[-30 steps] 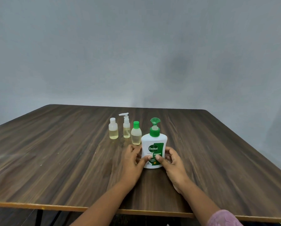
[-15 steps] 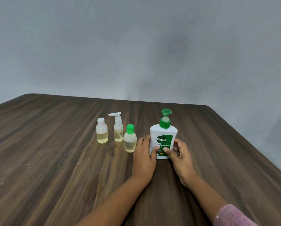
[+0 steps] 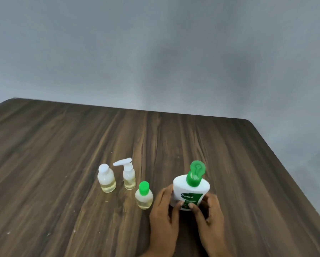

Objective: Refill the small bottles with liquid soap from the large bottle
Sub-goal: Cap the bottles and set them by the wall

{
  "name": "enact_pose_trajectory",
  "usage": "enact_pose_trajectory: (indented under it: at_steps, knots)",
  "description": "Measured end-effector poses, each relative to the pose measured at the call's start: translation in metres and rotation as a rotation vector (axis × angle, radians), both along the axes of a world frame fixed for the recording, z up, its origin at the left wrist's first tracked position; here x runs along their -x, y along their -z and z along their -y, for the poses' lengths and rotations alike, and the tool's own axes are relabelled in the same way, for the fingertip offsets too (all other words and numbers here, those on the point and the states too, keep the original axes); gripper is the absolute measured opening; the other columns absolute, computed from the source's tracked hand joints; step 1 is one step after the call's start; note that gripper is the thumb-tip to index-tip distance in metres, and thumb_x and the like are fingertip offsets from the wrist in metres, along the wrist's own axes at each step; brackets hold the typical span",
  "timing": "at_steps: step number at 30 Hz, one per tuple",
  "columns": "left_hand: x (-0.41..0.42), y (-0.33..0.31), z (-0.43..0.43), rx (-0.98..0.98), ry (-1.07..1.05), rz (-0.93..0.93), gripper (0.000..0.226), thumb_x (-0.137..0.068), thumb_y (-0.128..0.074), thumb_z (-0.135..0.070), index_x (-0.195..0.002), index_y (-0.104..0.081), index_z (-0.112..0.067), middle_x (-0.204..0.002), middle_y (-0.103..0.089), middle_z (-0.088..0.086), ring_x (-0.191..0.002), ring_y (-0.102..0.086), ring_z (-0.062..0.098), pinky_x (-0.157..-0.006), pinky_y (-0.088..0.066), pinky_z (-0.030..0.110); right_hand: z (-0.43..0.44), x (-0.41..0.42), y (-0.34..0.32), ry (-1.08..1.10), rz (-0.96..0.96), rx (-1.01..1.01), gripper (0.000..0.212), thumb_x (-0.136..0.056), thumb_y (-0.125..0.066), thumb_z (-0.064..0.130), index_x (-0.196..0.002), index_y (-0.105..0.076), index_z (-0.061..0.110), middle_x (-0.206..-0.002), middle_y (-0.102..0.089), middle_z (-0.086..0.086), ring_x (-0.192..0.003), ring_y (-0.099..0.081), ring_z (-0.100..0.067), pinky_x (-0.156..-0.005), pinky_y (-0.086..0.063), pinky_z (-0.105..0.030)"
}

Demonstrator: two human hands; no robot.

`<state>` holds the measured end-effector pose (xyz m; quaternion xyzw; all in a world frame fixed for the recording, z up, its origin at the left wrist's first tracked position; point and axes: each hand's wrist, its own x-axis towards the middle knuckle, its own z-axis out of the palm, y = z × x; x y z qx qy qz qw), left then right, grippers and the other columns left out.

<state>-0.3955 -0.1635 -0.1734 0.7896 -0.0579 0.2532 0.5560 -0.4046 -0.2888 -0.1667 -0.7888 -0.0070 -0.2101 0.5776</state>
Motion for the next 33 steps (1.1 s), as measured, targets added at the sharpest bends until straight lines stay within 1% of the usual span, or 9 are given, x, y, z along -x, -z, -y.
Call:
enact_pose_trajectory:
  at_steps: [5, 8, 10, 12, 16, 21, 24, 28, 33]
  knots:
    - [-0.004, -0.036, 0.009, 0.099, -0.008, -0.3, 0.041, -0.081, -0.061, 0.003, -0.117, -0.063, -0.016, -0.105, -0.068, -0.012, -0.099, -0.062, 0.003, -0.088, -0.051, 0.027, 0.003, -0.005, -0.012, 0.068, -0.123, 0.133, 0.031, -0.078, -0.059, 0.039, -0.105, -0.055, 0.025, -0.095, -0.054, 0.02, -0.088, -0.056, -0.015, -0.07, -0.04, -0.006]
    - [-0.022, -0.061, 0.016, 0.126, -0.056, -0.501, 0.041, -0.079, -0.055, 0.009, -0.11, -0.065, -0.015, -0.095, -0.069, -0.007, -0.093, -0.065, 0.011, -0.085, -0.052, 0.033, 0.003, -0.021, -0.035, 0.041, -0.164, 0.191, 0.026, -0.08, -0.06, 0.023, -0.102, -0.051, 0.034, -0.09, -0.053, 0.024, -0.087, -0.049, 0.0, -0.069, -0.036, -0.003]
    - [-0.036, -0.072, 0.022, 0.166, -0.103, -0.558, 0.045, -0.078, -0.052, 0.013, -0.112, -0.064, -0.014, -0.098, -0.068, -0.005, -0.094, -0.064, 0.012, -0.087, -0.051, 0.031, 0.004, -0.035, -0.046, 0.012, -0.179, 0.217, 0.019, -0.081, -0.055, 0.03, -0.099, -0.052, 0.031, -0.085, -0.052, 0.022, -0.085, -0.046, 0.005, -0.069, -0.034, -0.002]
    - [-0.05, -0.08, 0.029, 0.192, -0.156, -0.605, 0.049, -0.078, -0.053, 0.013, -0.119, -0.061, -0.011, -0.106, -0.066, -0.002, -0.1, -0.062, 0.015, -0.09, -0.047, 0.026, 0.007, -0.05, -0.049, -0.007, -0.215, 0.194, 0.025, -0.081, -0.053, 0.033, -0.101, -0.057, 0.02, -0.089, -0.054, 0.016, -0.087, -0.052, -0.003, -0.073, -0.038, -0.007]
    - [-0.074, -0.086, 0.038, 0.254, -0.218, -0.642, 0.048, -0.082, -0.052, 0.011, -0.125, -0.057, -0.008, -0.114, -0.06, -0.002, -0.105, -0.054, 0.01, -0.091, -0.038, 0.017, 0.013, -0.083, -0.045, -0.03, -0.277, 0.159, 0.03, -0.084, -0.066, 0.002, -0.113, -0.06, 0.006, -0.101, -0.063, -0.001, -0.092, -0.063, -0.015, -0.079, -0.053, -0.029]
    - [-0.118, -0.093, 0.039, 0.281, -0.271, -0.698, 0.045, -0.08, -0.052, 0.013, -0.118, -0.058, -0.011, -0.114, -0.059, 0.002, -0.106, -0.055, 0.017, -0.095, -0.045, 0.026, 0.009, -0.126, -0.052, -0.061, -0.306, 0.16, 0.03, -0.085, -0.065, -0.001, -0.113, -0.061, 0.007, -0.099, -0.062, 0.001, -0.09, -0.061, -0.006, -0.076, -0.047, -0.012]
    - [-0.155, -0.098, 0.035, 0.35, -0.307, -0.754, 0.037, -0.074, -0.055, 0.013, -0.095, -0.057, -0.017, -0.103, -0.061, 0.004, -0.095, -0.059, 0.021, -0.081, -0.051, 0.03, 0.002, -0.158, -0.059, -0.094, -0.341, 0.153, 0.028, -0.084, -0.062, -0.006, -0.108, -0.062, 0.008, -0.096, -0.06, 0.004, -0.087, -0.059, 0.001, -0.072, -0.044, -0.005]
    - [-0.217, -0.098, 0.018, 0.433, -0.325, -0.856, 0.037, -0.073, -0.052, 0.015, -0.076, -0.054, -0.021, -0.093, -0.065, 0.004, -0.088, -0.062, 0.023, -0.068, -0.055, 0.03, -0.015, -0.205, -0.064, -0.08, -0.324, 0.15, 0.028, -0.084, -0.062, -0.006, -0.105, -0.06, 0.013, -0.097, -0.053, 0.009, -0.086, -0.056, 0.002, -0.073, -0.044, -0.013]
    - [-0.264, -0.1, -0.025, 0.372, -0.283, -0.887, 0.03, -0.076, -0.062, 0.013, -0.083, -0.059, -0.016, -0.089, -0.064, -0.001, -0.074, -0.055, 0.009, -0.049, -0.041, 0.014, -0.041, -0.258, -0.06, -0.088, -0.343, 0.25, 0.024, -0.088, -0.062, 0.004, -0.112, -0.059, 0.006, -0.104, -0.047, 0.003, -0.087, -0.052, -0.008, -0.072, -0.039, -0.006]
